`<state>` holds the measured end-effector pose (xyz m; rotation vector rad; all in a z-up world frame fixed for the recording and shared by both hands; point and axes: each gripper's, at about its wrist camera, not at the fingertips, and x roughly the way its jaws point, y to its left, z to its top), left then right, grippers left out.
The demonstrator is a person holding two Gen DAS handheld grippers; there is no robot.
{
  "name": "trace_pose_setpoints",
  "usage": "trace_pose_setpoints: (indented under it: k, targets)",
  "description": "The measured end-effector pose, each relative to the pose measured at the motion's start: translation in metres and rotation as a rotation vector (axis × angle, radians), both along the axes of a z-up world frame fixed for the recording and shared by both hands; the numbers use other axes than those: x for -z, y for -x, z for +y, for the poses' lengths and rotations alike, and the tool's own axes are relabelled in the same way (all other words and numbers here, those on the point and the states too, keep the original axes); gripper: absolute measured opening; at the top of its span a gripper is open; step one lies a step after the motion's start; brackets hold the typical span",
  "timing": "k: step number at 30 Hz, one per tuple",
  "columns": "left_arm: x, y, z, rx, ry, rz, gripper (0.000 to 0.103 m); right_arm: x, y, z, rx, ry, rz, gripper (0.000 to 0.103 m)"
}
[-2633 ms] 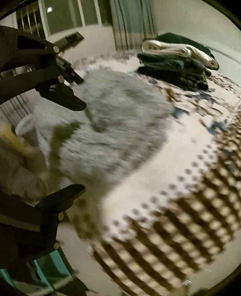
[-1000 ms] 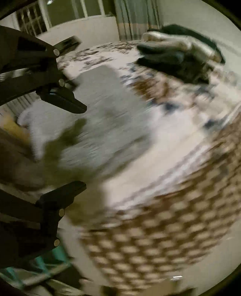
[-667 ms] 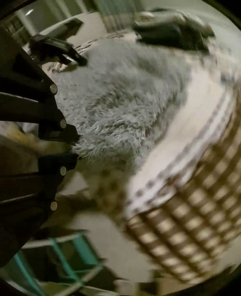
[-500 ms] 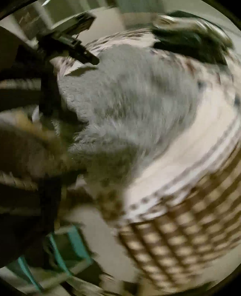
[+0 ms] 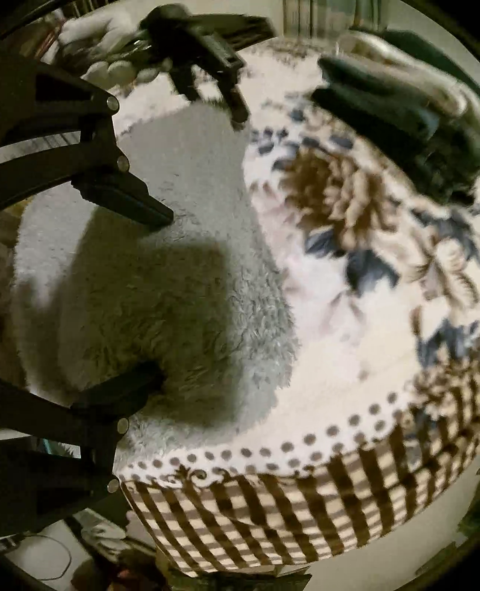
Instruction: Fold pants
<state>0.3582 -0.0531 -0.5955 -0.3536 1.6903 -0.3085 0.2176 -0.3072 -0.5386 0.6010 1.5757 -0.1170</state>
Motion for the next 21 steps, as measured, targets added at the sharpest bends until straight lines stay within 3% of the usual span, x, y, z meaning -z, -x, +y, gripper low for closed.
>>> trace_pose_setpoints:
  k: [1,4,7,8,12,15,17,19,21]
  targets:
    - [0.002,-0.002,-0.006,0.039,-0.012,0.005,0.021,0.005,-0.002,0.001,-0.004,0.019,0.009,0.079]
    - [-0.004,-0.004,-0.029,0.251,-0.138,-0.087,0.017,0.015,-0.006,0.000,-0.005,0.065,0.027,0.079]
    - [-0.010,0.002,-0.051,0.481,-0.387,-0.259,0.012,0.021,-0.006,-0.002,0.002,0.072,0.048,0.079]
    - [-0.010,0.002,-0.053,0.496,-0.405,-0.276,0.012,0.023,-0.006,-0.002,0.001,0.075,0.055,0.079]
    - [-0.027,-0.007,-0.036,0.373,-0.315,-0.250,0.013,0.019,-0.008,-0.003,0.008,0.053,0.062,0.079]
    - [-0.054,0.000,-0.022,0.253,-0.267,-0.255,0.036,0.004,0.000,-0.008,0.037,0.000,0.021,0.087]
    - [-0.070,0.010,-0.018,0.208,-0.271,-0.279,0.066,-0.007,0.008,-0.013,0.050,-0.003,-0.012,0.091]
    - [-0.083,0.023,-0.019,0.194,-0.290,-0.311,0.079,-0.018,0.016,-0.021,0.059,0.018,-0.034,0.093]
    - [-0.091,0.038,-0.023,0.195,-0.306,-0.328,0.083,-0.023,0.023,-0.030,0.071,0.038,-0.055,0.095]
